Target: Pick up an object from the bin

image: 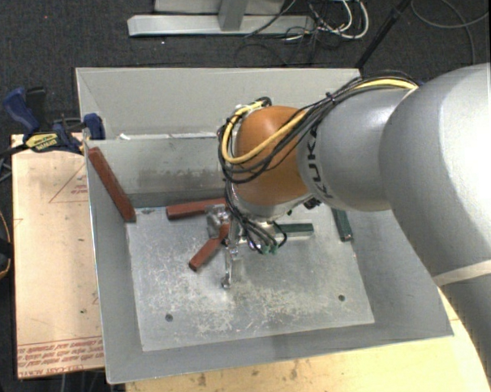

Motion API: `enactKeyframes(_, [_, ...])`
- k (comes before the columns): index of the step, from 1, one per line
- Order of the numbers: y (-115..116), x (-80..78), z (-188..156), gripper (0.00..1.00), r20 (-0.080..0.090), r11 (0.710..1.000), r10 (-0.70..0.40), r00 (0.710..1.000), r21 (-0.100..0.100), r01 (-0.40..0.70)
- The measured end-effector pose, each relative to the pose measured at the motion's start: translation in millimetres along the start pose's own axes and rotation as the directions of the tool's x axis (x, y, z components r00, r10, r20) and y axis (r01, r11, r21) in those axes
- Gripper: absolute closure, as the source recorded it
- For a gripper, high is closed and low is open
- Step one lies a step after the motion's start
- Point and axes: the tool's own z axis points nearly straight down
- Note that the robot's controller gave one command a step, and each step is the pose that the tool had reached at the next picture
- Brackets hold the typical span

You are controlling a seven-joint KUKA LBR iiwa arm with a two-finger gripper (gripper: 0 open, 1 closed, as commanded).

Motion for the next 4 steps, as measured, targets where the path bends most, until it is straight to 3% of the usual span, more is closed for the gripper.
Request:
enactKeyframes(1, [-2.7, -21.8, -2.7, 1.00, 0.003, 1.000, -0.009, 1.000, 0.000, 0.009])
enactKeyframes(3, [-2.8, -21.2, -4.4, 1.00, 0.001, 1.000, -0.009, 1.000, 0.000, 0.009])
enactKeyframes(4, [-2.8, -19.1, -16.2, 1.00, -0.007, 1.000, -0.009, 1.000, 0.001, 0.009])
